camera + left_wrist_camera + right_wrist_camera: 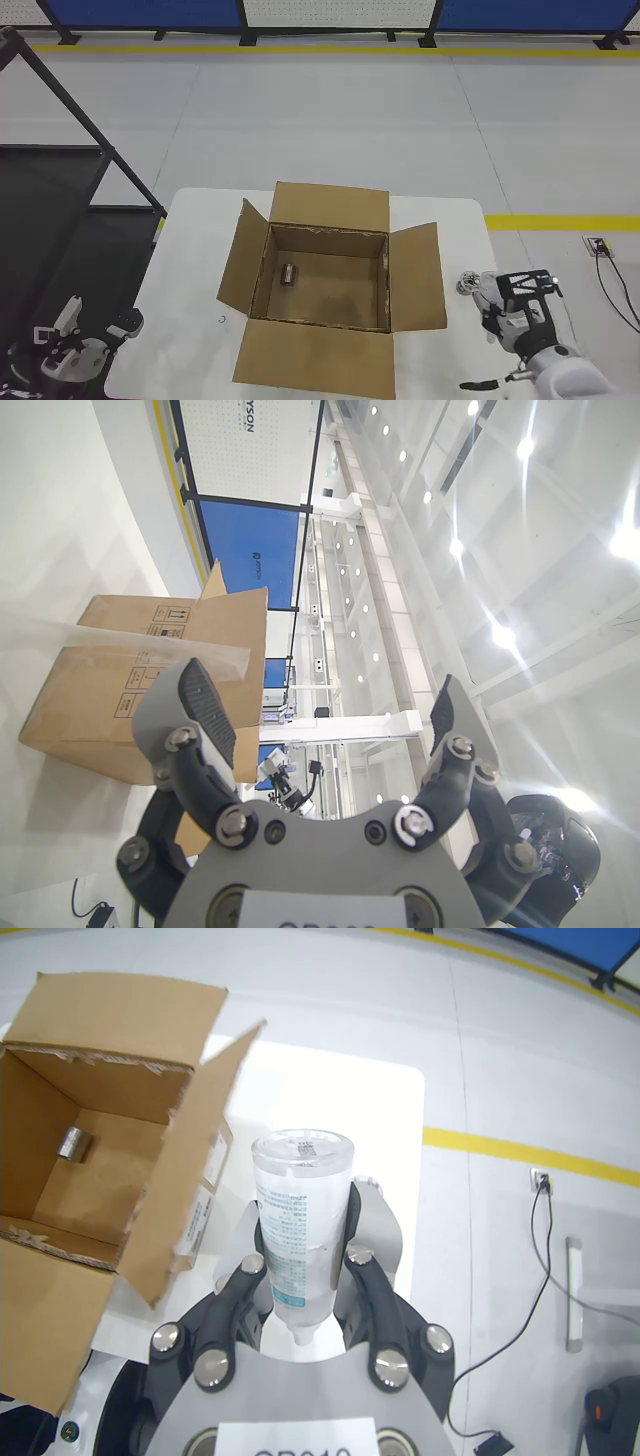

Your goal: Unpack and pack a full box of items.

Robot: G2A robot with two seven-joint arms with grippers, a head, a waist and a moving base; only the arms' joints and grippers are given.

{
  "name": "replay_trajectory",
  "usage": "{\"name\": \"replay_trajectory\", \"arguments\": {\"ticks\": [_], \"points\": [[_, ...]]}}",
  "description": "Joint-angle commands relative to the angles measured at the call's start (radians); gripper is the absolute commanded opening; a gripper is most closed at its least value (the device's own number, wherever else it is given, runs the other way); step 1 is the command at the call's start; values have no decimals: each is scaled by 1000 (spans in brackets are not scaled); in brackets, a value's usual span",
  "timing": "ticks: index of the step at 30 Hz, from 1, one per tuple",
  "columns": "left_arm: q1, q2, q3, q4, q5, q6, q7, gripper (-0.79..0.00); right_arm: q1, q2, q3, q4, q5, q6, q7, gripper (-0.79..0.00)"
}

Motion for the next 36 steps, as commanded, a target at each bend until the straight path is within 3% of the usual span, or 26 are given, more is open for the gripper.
{"name": "replay_trajectory", "arguments": {"ticks": [1,7,17,28,29,34,36], "points": [[0,0,0,0,0,0,0,0,-2,2,20,69,81,-60,-6,-785],[0,0,0,0,0,0,0,0,93,12,-12,289,157,-175,18,-785],[0,0,0,0,0,0,0,0,345,22,-131,632,162,-207,117,-785],[0,0,0,0,0,0,0,0,474,30,-190,833,129,-208,106,-785],[0,0,0,0,0,0,0,0,479,31,-194,841,128,-211,104,-770],[0,0,0,0,0,0,0,0,498,34,-209,876,128,-218,93,-456],[0,0,0,0,0,0,0,0,502,36,-214,881,130,-219,88,-437]]}}
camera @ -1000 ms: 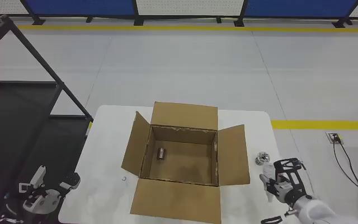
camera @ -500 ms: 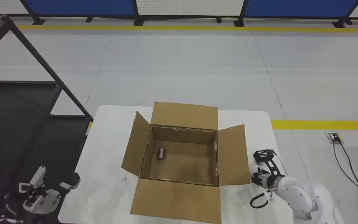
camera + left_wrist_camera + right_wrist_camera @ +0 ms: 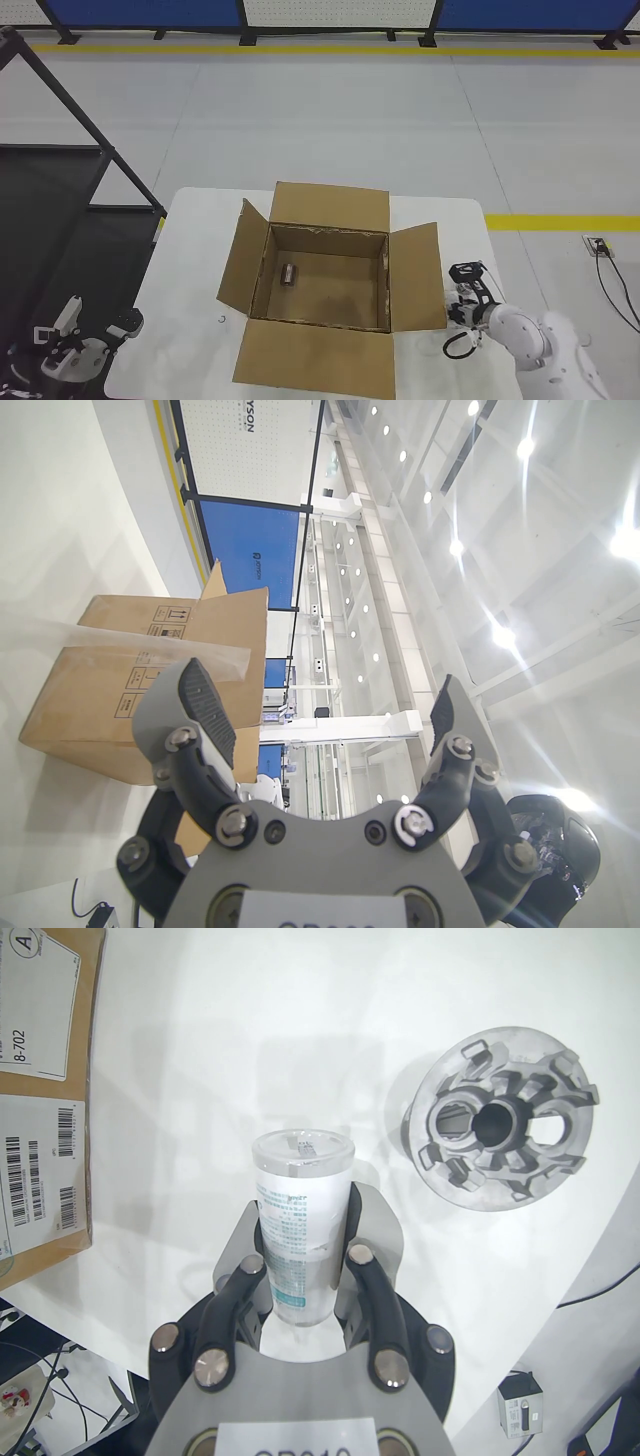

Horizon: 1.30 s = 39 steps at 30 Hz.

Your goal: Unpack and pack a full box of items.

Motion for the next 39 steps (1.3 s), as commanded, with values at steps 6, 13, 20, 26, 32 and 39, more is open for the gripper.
{"name": "replay_trajectory", "arguments": {"ticks": [6,13,20,26,32,39], "points": [[0,0,0,0,0,0,0,0,-6,5,-8,-10,2,14,-23,-320],[0,0,0,0,0,0,0,0,-37,13,5,-66,2,38,-39,-188],[0,0,0,0,0,0,0,0,-147,29,87,-293,11,34,-60,-157],[0,0,0,0,0,0,0,0,-304,41,196,-665,-68,85,-95,0],[0,0,0,0,0,0,0,0,-395,46,195,-948,-118,-28,-243,0],[-6,0,-4,1,6,-1,28,0,-197,50,-116,-924,-196,-197,-186,0]]}}
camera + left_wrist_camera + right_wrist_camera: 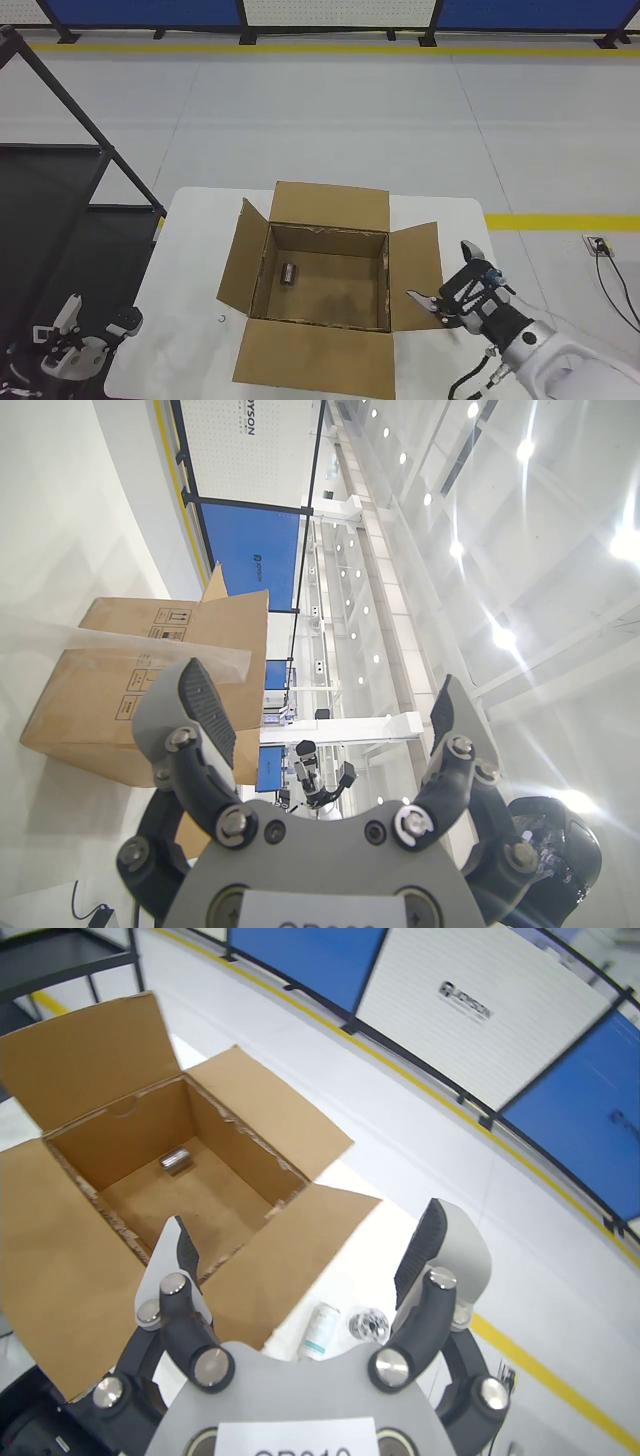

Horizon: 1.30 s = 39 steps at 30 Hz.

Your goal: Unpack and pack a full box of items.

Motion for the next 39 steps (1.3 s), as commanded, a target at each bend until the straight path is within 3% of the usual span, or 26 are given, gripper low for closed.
{"name": "replay_trajectory", "arguments": {"ticks": [1,9,15,19,27,39], "points": [[-2,0,-6,2,-3,-4,7,0,84,-4,-114,43,-2,-19,46,0],[7,-1,-39,14,-30,-10,10,0,546,-65,-490,456,101,-35,112,0],[23,-3,-45,12,-40,4,23,0,779,-136,-693,749,157,13,86,0],[27,-4,-46,10,-44,3,27,0,871,-187,-801,921,169,45,18,0],[27,-4,-46,10,-44,3,27,0,996,-283,-946,1179,234,13,-47,0],[27,-4,-46,10,-44,3,27,0,996,-283,-946,1179,234,13,-47,0]]}}
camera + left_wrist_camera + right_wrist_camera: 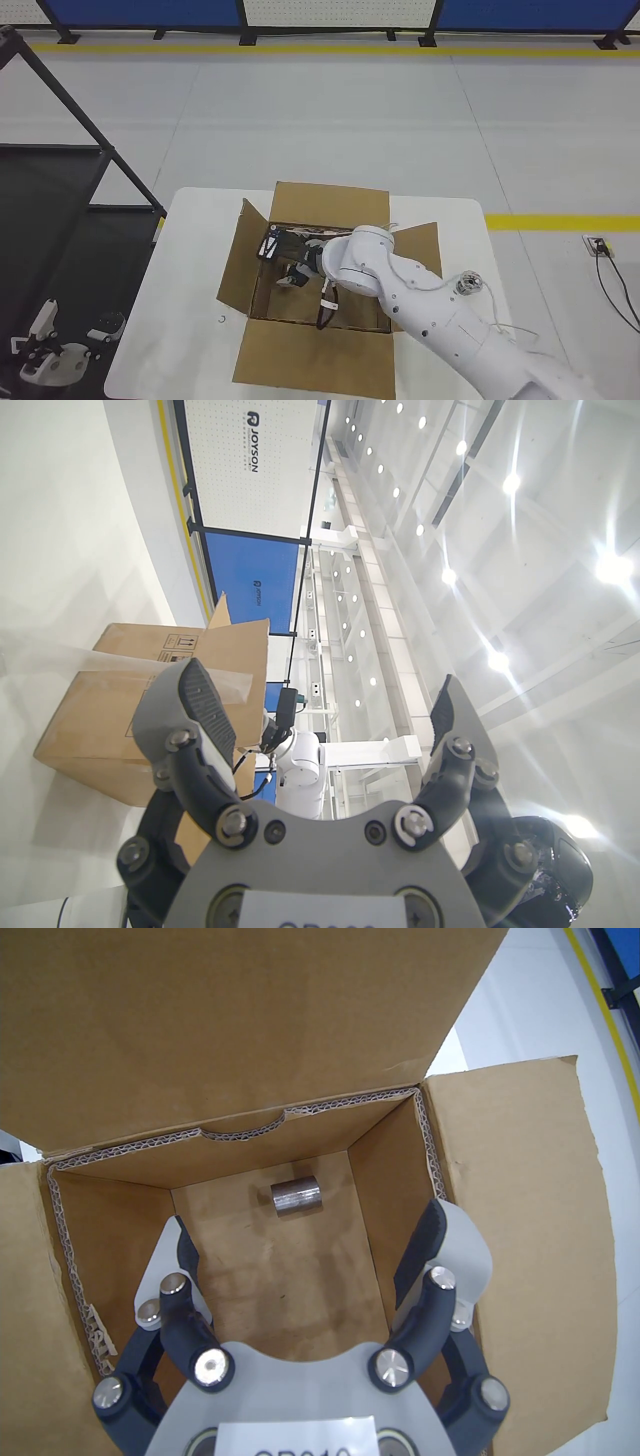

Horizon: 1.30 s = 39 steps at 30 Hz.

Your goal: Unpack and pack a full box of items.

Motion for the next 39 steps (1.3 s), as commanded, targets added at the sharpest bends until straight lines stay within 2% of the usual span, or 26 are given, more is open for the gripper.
{"name": "replay_trajectory", "arguments": {"ticks": [1,5,7,11,17,24,29,34,39], "points": [[0,0,0,0,0,0,0,0,0,0,0,0,0,0,0,0],[-1,0,1,-1,1,1,1,0,-12,-2,3,45,13,-7,-23,0],[-1,0,12,-12,20,11,7,0,5,-15,-11,98,14,-58,-49,0],[8,-3,27,-31,39,7,24,0,68,-64,-63,241,29,-152,-85,0],[21,-6,32,-41,47,6,43,0,138,-172,-163,466,13,-246,-184,0],[24,-8,42,-49,59,8,53,0,159,-291,-237,673,-42,-231,-289,0],[24,-9,53,-59,69,10,56,0,158,-353,-256,793,-69,-188,-360,0],[21,-10,58,-61,77,14,57,0,159,-391,-254,884,-66,-183,-413,0],[21,-10,59,-62,77,14,57,0,159,-392,-253,890,-65,-187,-418,0]]}}
